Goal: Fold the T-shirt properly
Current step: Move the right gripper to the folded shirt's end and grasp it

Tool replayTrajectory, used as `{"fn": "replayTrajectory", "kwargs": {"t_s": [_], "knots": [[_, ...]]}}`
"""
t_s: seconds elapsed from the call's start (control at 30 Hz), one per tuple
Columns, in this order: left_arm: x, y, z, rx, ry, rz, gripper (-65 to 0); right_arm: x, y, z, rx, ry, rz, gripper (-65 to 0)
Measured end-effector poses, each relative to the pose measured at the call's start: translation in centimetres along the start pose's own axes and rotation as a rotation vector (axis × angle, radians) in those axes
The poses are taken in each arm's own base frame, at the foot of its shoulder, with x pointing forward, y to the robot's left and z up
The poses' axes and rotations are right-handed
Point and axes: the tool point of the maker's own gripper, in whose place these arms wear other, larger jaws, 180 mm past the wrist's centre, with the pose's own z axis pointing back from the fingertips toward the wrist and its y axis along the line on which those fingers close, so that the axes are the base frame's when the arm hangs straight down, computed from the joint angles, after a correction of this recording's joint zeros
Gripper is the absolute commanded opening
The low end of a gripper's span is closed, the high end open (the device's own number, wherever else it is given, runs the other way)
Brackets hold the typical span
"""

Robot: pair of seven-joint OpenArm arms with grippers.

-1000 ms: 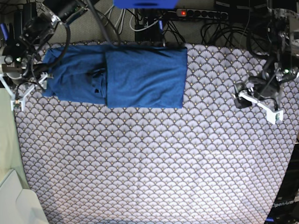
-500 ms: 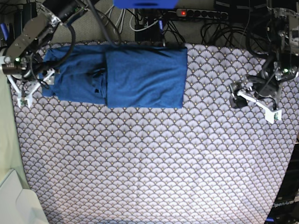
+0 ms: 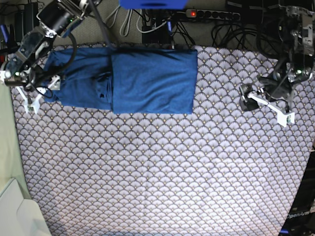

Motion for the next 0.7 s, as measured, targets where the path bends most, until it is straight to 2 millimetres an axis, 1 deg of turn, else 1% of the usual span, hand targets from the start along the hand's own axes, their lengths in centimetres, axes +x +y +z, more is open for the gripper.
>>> {"fn": "replayTrajectory", "kwargs": {"t_s": [0.13, 0.23, 0.43, 0.57, 0.7], "knots": [[0.0, 0.0, 0.0, 0.0, -0.001, 0.0, -10.6, 0.2, -0.4, -0.2, -0.004, -0.014, 0.001, -14.4], [0.0, 0.0, 0.0, 0.0, -0.001, 0.0, -10.6, -0.3, 0.0, -0.8, 0.015, 0.006, -0.002, -14.4], [0.0, 0.0, 0.0, 0.0, -0.001, 0.0, -10.6, -0.5, 0.1, -1.0, 0.022, 0.013, -0.004, -14.5], [0.0, 0.0, 0.0, 0.001, -0.001, 0.0, -10.6, -1.3, 0.3, -1.2, 0.028, 0.024, -0.006, -14.5], [0.0, 0.0, 0.0, 0.0, -0.001, 0.001, -10.6, -1.3, 0.7, -1.2, 0.035, 0.018, -0.013, -14.5]]}}
